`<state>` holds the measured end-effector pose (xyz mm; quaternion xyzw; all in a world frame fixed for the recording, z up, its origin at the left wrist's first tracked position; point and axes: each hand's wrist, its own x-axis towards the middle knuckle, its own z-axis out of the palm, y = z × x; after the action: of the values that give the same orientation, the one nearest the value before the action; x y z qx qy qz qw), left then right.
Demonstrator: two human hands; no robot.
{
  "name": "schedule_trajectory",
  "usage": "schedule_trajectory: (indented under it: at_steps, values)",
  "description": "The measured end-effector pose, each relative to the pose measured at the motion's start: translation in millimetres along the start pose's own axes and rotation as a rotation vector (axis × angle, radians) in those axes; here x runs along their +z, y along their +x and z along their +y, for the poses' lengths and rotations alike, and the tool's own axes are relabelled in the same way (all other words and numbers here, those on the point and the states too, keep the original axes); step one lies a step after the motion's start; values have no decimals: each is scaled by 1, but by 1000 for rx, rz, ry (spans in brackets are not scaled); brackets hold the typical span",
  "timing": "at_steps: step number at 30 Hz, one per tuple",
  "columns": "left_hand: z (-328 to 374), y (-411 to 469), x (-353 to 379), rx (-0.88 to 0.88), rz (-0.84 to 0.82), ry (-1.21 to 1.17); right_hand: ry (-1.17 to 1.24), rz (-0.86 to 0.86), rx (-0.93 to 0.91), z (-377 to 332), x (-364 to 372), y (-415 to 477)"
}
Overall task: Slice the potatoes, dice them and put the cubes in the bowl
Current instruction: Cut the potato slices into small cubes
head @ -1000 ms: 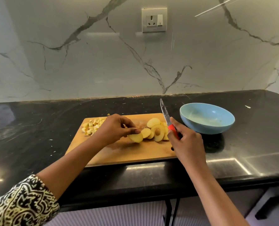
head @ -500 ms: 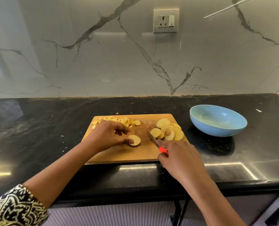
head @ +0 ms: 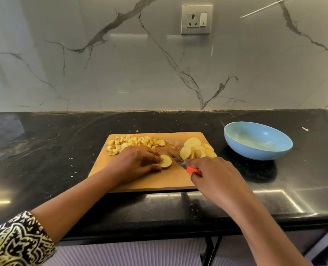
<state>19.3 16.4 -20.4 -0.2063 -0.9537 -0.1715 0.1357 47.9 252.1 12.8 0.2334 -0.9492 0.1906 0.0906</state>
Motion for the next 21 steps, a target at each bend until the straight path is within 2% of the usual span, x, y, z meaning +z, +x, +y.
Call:
schedule_trajectory:
  at_steps: [8, 16, 21]
  values:
    - [1, 0, 4, 112, 28, 48, -33, -70, -16, 1, -3, 7]
    - [0, 2, 5, 146, 49, 72, -70, -105, -46, -4, -6, 15]
    - [0, 2, 6, 187, 65, 87, -207, -111, -68, -14, -4, 23]
